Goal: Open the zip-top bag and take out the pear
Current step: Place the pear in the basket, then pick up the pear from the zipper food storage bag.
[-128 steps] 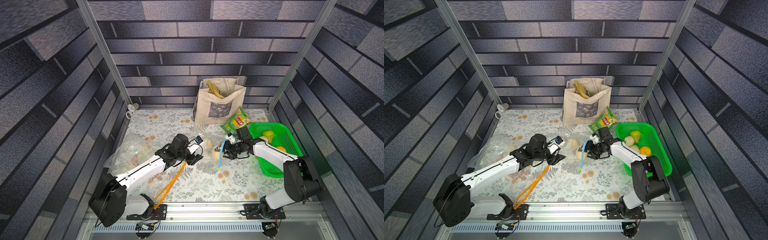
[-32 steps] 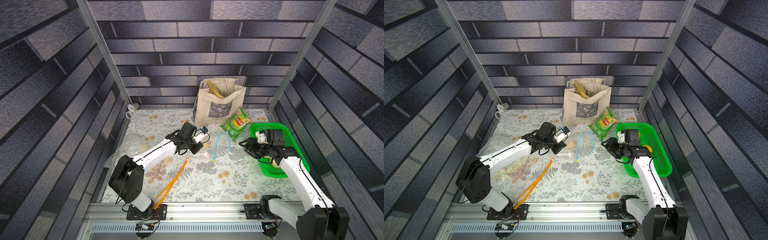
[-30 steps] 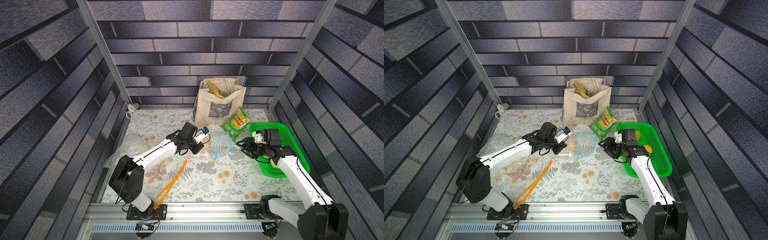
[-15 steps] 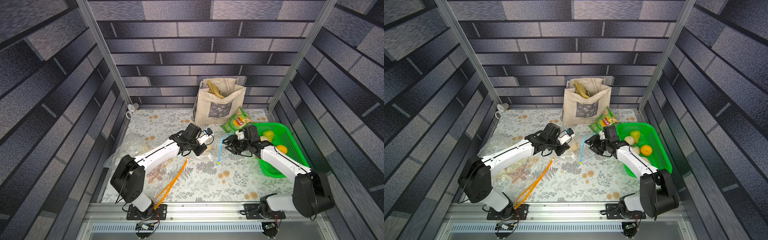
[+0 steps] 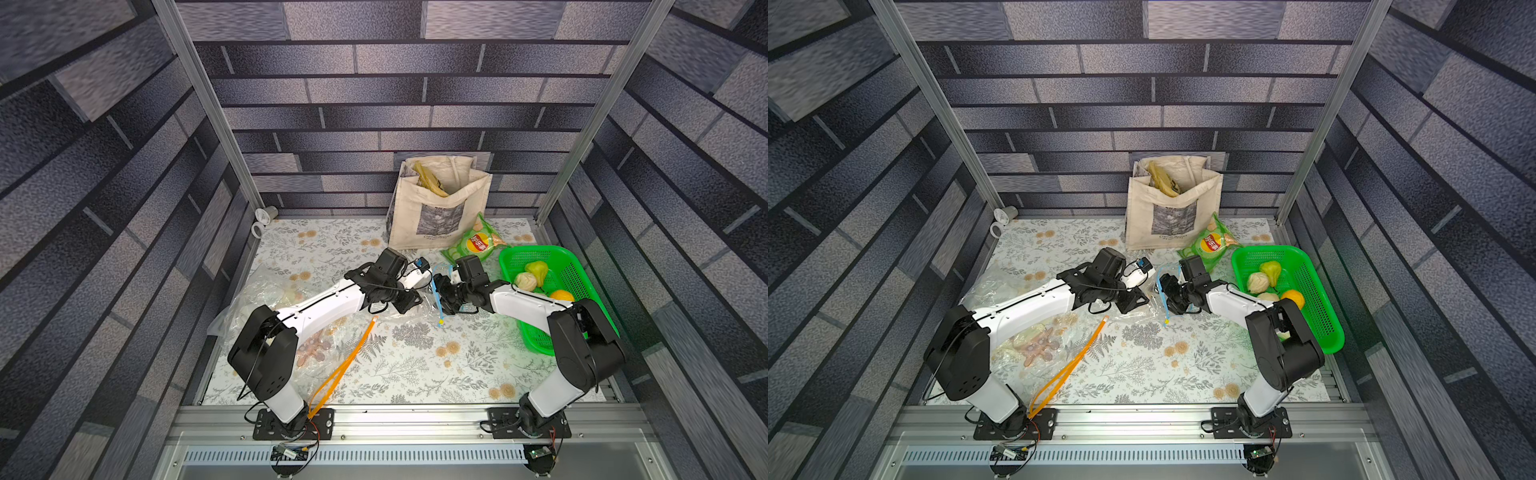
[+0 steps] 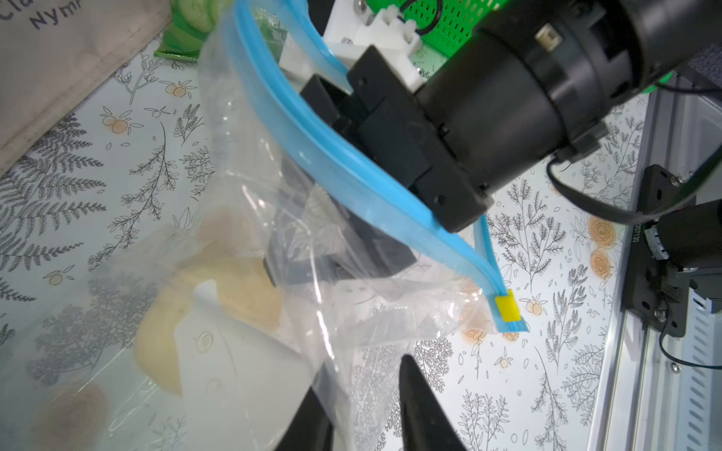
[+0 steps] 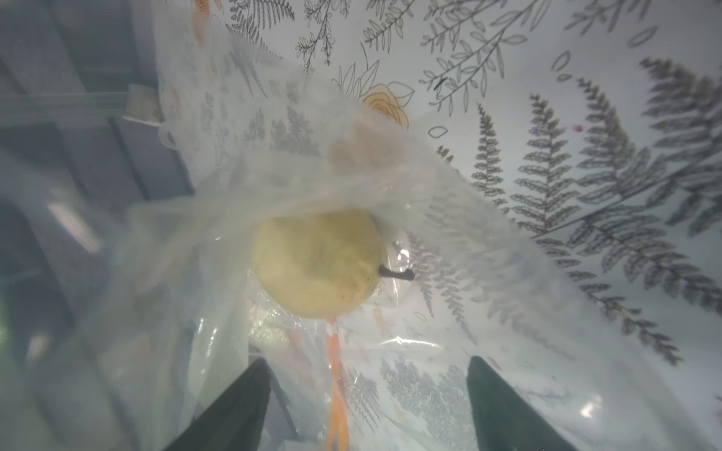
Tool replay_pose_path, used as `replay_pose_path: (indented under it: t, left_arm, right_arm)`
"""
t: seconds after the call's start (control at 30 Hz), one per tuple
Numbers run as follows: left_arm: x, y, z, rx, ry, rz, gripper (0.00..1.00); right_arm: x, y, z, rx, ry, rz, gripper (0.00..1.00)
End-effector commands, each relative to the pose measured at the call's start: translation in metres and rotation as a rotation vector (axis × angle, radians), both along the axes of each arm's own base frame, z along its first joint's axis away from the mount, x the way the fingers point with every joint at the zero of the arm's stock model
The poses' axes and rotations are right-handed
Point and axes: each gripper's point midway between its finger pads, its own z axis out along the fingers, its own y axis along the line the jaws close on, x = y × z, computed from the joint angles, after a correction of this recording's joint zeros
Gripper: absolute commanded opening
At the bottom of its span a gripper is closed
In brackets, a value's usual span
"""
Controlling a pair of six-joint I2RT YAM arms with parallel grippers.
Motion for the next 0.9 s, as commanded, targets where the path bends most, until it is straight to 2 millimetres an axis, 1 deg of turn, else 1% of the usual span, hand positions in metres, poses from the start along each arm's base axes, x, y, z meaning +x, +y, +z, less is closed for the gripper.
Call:
replay_pose_path:
  t: [0.0,0.07,0.13,0.2,0.27,0.37,0.47,0.53,0.73,0.87]
  left_arm:
    - [0.005,0.007,0.034,-0.098,-0.017,0.036,0.40]
    - [0.020,0.029,0.045,-0.148,-0.004,0.146,0.45]
    - [0.036,0.052,0.047,-0.164,0.007,0.255,0.49]
    - [0.052,0.075,0.039,-0.122,0.042,0.371,0.51]
    - [0.067,0.096,0.022,-0.066,0.095,0.469,0.49]
    - [0.084,0.115,-0.002,-0.028,0.168,0.571,0.45]
    - [0.093,0.118,-0.018,-0.020,0.226,0.608,0.40]
    - [0.094,0.113,-0.025,-0.029,0.258,0.597,0.37]
    - [0.102,0.101,-0.046,-0.025,0.299,0.587,0.36]
    - [0.106,0.095,-0.061,-0.018,0.327,0.575,0.36]
  right_arm:
    - [0.017,0.012,0.014,0.041,-0.075,0.010,0.83]
    - [0.019,0.016,0.017,0.067,-0.095,0.024,0.84]
    - [0.019,0.020,0.019,0.098,-0.119,0.034,0.85]
    - [0.019,0.024,0.023,0.134,-0.142,0.050,0.85]
    - [0.018,0.028,0.024,0.163,-0.152,0.062,0.84]
    - [0.015,0.028,0.022,0.166,-0.149,0.073,0.83]
    - [0.014,0.025,0.022,0.146,-0.152,0.074,0.82]
    - [0.013,0.023,0.021,0.126,-0.149,0.074,0.82]
    - [0.009,0.020,0.017,0.095,-0.139,0.093,0.82]
    - [0.009,0.024,0.015,0.107,-0.140,0.109,0.82]
